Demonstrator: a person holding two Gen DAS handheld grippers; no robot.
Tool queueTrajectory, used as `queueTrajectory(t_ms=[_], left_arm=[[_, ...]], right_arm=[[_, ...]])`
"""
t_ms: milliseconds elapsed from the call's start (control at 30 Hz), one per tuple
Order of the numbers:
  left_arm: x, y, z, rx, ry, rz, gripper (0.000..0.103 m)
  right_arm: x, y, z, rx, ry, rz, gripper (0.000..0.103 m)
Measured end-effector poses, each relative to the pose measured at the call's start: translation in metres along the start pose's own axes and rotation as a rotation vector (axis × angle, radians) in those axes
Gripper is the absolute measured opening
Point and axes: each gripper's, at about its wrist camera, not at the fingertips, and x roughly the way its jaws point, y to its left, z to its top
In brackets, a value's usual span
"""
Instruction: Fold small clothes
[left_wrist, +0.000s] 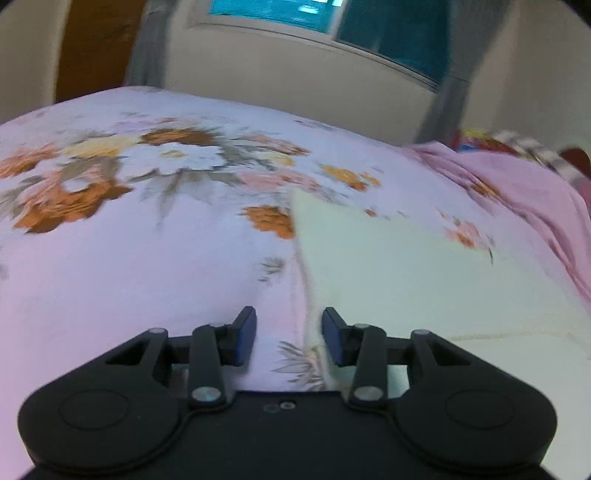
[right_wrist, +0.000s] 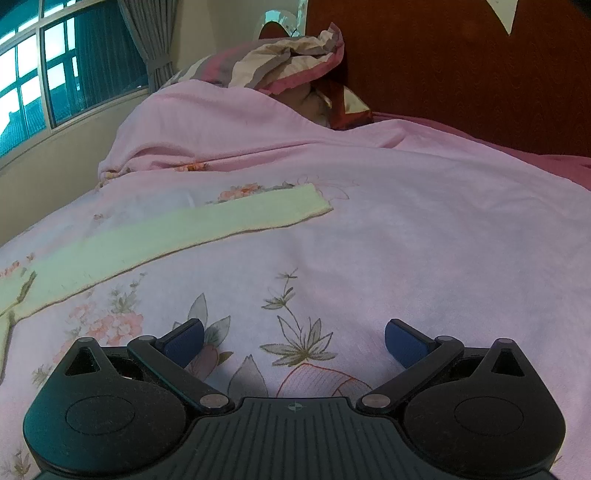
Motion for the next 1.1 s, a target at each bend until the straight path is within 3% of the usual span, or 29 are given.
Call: queueTrajectory(t_ms=[33, 133, 167, 300, 367, 400, 433, 533, 600, 800, 933, 1033, 1067, 1100], left_arm=[[-0.007, 0.001, 0.0, 0.007, -0.013, 0.019, 0.038], [-0.033, 0.015, -0.006, 0.045, -0.026, 0.031, 0.042], [-0.048, 0.024, -0.011, 0.078, -0.055, 0.078, 0.047], [-0.084, 0.061, -0.024, 0.153, -0.1, 0.186, 0.054], [-0.091, 0.075, -0.03, 0.212, -0.095, 0.275, 0.057], [-0.091, 0.086, -0.031, 0.186, -0.082, 0.285, 0.058], [-0.091, 0.101, -0.032, 0.118, -0.066, 0.279, 0.059], [-0.09, 0.139, -0.033, -0.105, -0.073, 0.227, 0.059], [-0.087, 0.145, -0.034, -0.147, -0.077, 0.206, 0.06], [-0.079, 0.135, -0.034, -0.094, -0.067, 0.234, 0.064], [-0.084, 0.136, -0.04, -0.106, -0.074, 0.222, 0.065], [-0.083, 0.137, -0.039, -0.103, -0.075, 0.224, 0.065], [-0.083, 0.136, -0.039, -0.103, -0.074, 0.224, 0.065], [-0.083, 0.136, -0.039, -0.101, -0.074, 0.225, 0.065]], right_arm=[[0.001, 0.0, 0.0, -0.001, 0.009, -0.001, 0.103], [0.011, 0.009, 0.005, -0.064, 0.075, -0.04, 0.103], [0.012, 0.012, 0.008, -0.092, 0.096, -0.049, 0.103], [0.002, 0.017, 0.034, -0.062, -0.047, 0.043, 0.103], [0.012, 0.015, 0.054, 0.024, -0.063, 0.095, 0.103], [0.02, 0.012, 0.062, 0.069, -0.076, 0.088, 0.103], [0.03, 0.006, 0.069, 0.12, -0.076, 0.084, 0.102], [0.061, -0.012, 0.084, 0.236, -0.034, 0.1, 0.059], [0.076, -0.025, 0.088, 0.306, -0.013, 0.104, 0.058], [0.1, -0.072, 0.085, 0.593, 0.061, 0.18, 0.063], [0.108, -0.081, 0.088, 0.632, 0.065, 0.222, 0.063], [0.122, -0.074, 0.099, 0.569, 0.072, 0.222, 0.063], [0.125, -0.069, 0.103, 0.537, 0.074, 0.212, 0.055], [0.129, -0.064, 0.106, 0.505, 0.08, 0.198, 0.039]])
